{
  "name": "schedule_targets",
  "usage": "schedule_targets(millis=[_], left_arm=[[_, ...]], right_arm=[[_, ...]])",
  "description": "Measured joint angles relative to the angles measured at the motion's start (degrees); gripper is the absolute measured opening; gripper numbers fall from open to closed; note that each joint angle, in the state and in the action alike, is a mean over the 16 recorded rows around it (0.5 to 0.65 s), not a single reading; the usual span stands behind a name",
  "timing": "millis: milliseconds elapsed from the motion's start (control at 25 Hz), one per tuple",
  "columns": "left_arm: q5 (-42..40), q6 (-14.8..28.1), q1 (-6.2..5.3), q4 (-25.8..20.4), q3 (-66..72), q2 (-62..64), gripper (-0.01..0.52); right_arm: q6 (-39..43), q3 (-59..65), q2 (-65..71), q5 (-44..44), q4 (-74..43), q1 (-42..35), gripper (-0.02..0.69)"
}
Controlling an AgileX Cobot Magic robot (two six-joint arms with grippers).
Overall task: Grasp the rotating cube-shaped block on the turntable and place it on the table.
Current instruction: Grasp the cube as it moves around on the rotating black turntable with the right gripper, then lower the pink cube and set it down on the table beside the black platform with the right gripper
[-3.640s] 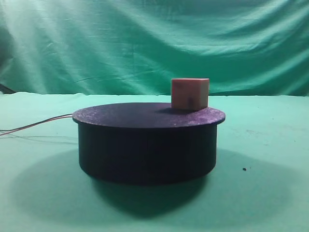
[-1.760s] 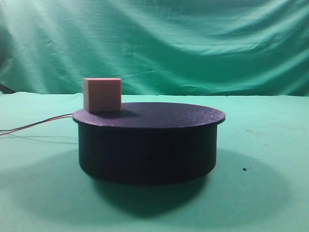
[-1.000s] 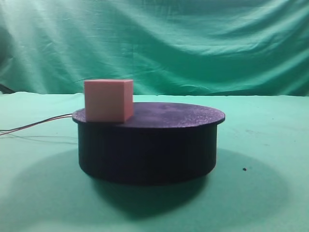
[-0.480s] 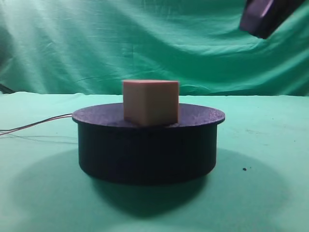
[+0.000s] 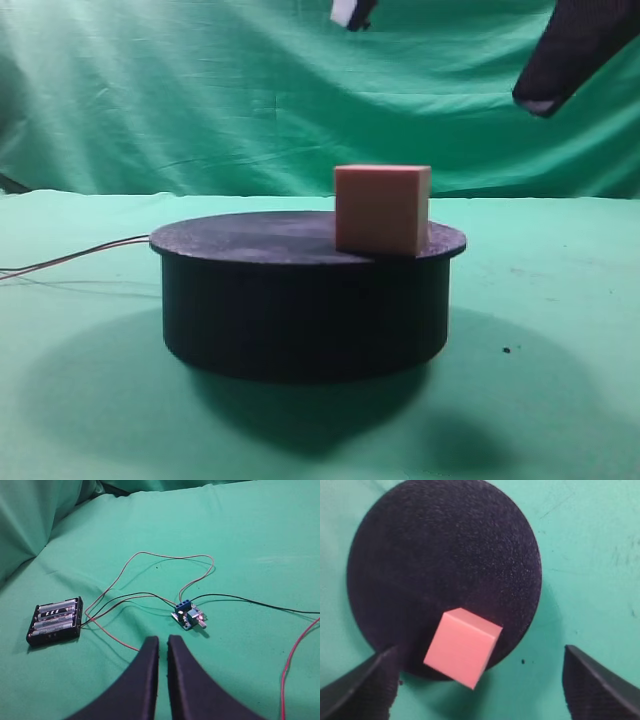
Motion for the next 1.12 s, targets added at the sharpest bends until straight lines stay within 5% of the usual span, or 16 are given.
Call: schedule_targets(millis=[560,1120], left_arm=[[0.0,0.0,0.0,0.0,0.0,0.0,0.0],[0.0,0.0,0.0,0.0,0.0,0.0,0.0]], right_arm=[[6.1,-3.0,-0.4,3.7,-13.9,0.0,0.246],[13.4,8.8,-0.7,-1.2,-16.6,0.0,0.265]])
